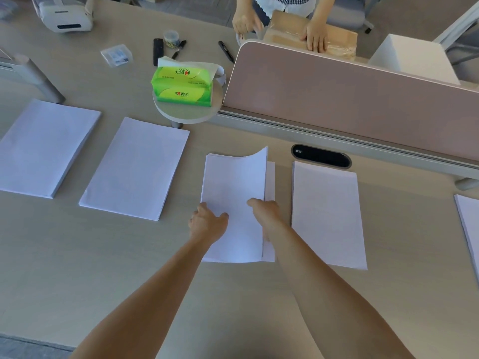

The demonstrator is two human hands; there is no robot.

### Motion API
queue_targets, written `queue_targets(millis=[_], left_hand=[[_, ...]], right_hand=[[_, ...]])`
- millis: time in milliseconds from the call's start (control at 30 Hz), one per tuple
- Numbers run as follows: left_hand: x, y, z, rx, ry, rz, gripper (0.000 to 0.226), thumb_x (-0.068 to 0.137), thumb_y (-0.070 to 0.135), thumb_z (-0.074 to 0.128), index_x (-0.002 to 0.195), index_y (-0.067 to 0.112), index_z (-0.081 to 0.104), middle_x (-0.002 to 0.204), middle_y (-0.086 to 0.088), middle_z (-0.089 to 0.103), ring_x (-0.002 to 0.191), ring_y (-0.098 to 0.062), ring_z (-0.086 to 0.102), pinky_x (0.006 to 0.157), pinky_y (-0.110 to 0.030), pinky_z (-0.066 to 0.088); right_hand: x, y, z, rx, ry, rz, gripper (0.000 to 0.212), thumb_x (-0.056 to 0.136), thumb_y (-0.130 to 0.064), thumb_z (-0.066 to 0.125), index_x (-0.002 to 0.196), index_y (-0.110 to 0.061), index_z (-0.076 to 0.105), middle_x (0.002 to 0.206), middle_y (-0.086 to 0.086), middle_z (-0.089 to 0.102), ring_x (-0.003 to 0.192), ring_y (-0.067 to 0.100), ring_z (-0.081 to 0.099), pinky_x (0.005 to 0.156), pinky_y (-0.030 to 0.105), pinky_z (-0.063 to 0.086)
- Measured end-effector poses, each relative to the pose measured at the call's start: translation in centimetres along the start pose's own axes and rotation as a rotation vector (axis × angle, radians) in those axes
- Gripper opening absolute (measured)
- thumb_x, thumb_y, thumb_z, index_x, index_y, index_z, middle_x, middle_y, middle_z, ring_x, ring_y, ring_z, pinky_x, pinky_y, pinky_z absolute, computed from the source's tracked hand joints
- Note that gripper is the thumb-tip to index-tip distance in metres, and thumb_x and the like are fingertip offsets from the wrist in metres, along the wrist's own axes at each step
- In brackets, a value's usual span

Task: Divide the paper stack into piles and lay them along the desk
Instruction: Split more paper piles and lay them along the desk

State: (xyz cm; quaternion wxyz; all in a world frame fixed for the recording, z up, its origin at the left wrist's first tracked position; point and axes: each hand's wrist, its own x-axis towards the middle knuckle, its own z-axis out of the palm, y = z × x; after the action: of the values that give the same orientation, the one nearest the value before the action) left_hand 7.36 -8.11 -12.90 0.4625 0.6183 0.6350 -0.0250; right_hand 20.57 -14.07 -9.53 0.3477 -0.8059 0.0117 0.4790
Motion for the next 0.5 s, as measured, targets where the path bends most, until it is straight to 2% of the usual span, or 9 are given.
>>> queue_targets(millis=[67,133,200,333,400,500], left_hand=[[0.1,-0.1,-0.1,-0.005,0.000,-0.002,0.074,0.088,0.036,0.058,0.149,0.008,0.025,0.146,-0.014,0.040,0.133,-0.034,0.040,0.110,-0.045,0.036],[0.4,-0.3,-0.3,-0.040,0.001,-0.017,0.073,0.088,0.037,0.058,0.148,0.008,0.027,0.145,-0.014,0.042,0.131,-0.035,0.042,0.108,-0.046,0.039],[0.8,-0.5,-0.7,-0.092,0.023,-0.040,0.068,0.089,0.039,0.055,0.144,0.007,0.033,0.139,-0.015,0.048,0.125,-0.036,0.048,0.103,-0.048,0.043],[1.5,-0.7,-1.4,-0.102,0.059,-0.060,0.055,0.085,0.042,0.049,0.128,0.007,0.048,0.122,-0.016,0.059,0.106,-0.039,0.060,0.090,-0.048,0.053],[1.9,-0.8,-1.5,-0.013,0.068,-0.042,0.059,0.086,0.047,0.054,0.126,0.004,0.050,0.122,-0.016,0.058,0.111,-0.038,0.058,0.094,-0.045,0.050],[2.3,-0.7,-1.3,0.085,0.086,-0.037,0.061,0.088,0.049,0.054,0.127,0.003,0.051,0.128,-0.019,0.054,0.120,-0.037,0.050,0.101,-0.046,0.044]], right_hand=[[0.1,0.1,-0.7,0.044,-0.060,0.088,0.032,0.092,-0.021,0.058,0.121,-0.007,0.056,0.106,0.006,0.064,0.096,0.025,0.063,0.077,0.031,0.042],[0.7,0.3,-1.4,0.012,-0.037,0.071,0.032,0.095,-0.013,0.050,0.127,-0.009,0.053,0.113,0.005,0.063,0.098,0.023,0.057,0.080,0.029,0.038],[0.7,0.2,-2.3,0.033,-0.057,0.038,0.027,0.098,-0.008,0.045,0.121,-0.016,0.053,0.102,-0.002,0.058,0.093,0.020,0.049,0.083,0.027,0.034],[0.5,0.6,-5.6,-0.006,-0.066,-0.115,0.028,0.095,-0.008,0.055,0.123,-0.010,0.057,0.096,0.004,0.063,0.087,0.024,0.060,0.079,0.034,0.050],[0.6,1.1,-7.7,0.023,-0.060,-0.122,0.026,0.096,-0.009,0.056,0.121,-0.012,0.058,0.096,0.005,0.065,0.085,0.025,0.063,0.076,0.036,0.054],[0.4,2.2,-10.6,0.044,-0.038,-0.125,0.023,0.097,-0.012,0.055,0.120,-0.016,0.059,0.106,0.006,0.068,0.099,0.031,0.066,0.092,0.047,0.053]])
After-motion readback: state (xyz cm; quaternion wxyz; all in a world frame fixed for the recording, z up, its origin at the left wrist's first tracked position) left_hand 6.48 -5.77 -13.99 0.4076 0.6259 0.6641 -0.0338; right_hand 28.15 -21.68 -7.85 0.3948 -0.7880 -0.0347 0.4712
